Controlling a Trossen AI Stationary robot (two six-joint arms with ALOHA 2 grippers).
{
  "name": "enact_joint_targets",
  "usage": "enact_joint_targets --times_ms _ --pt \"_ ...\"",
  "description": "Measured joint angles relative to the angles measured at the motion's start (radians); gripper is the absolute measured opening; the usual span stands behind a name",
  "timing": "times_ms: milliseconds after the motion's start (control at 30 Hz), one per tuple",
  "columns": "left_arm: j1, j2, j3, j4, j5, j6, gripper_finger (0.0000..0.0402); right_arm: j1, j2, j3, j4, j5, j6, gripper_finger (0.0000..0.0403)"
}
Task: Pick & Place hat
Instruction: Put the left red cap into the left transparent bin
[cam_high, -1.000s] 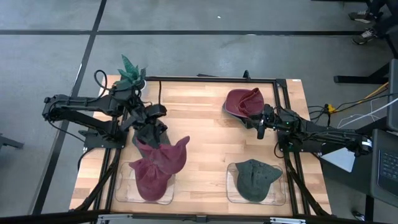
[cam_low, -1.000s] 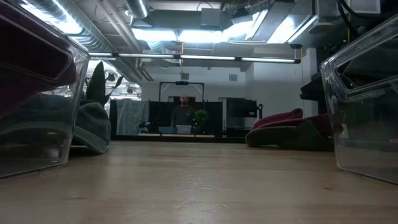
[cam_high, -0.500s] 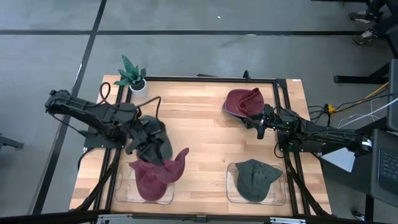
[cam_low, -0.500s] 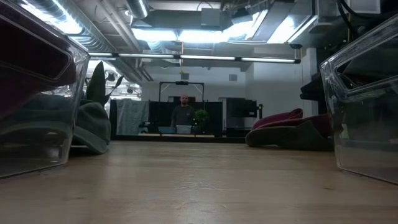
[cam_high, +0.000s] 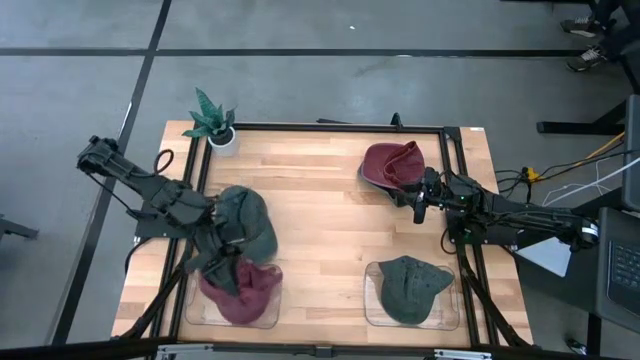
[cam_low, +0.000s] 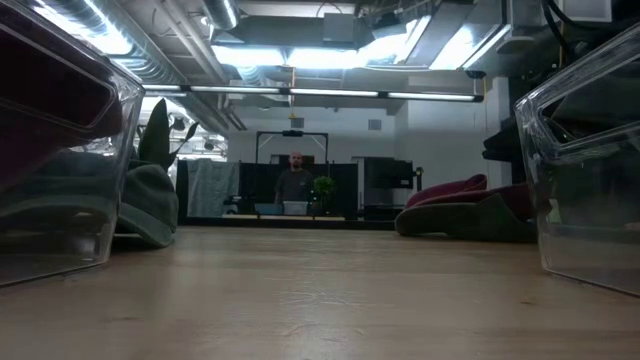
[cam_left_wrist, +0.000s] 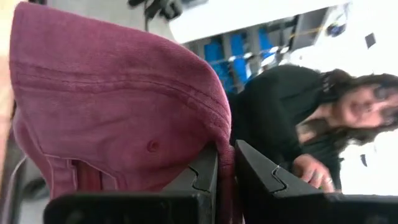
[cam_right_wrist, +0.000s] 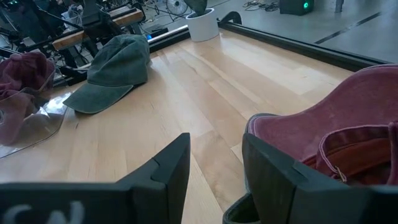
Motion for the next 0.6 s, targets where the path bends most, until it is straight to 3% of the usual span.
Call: enact_joint_targets --times_ms 200,600 --pt "-0.076 -0.016 -0.021 -0.038 -0.070 0.055 0.0033 0.000 0.000 0.000 0.000 0.000 0.000 0.0147" --pt "-0.149 -0.038 -0.179 -0.002 -0.145 0.067 0.0033 0.000 0.000 0.000 0.000 0.000 0.001 0.0147"
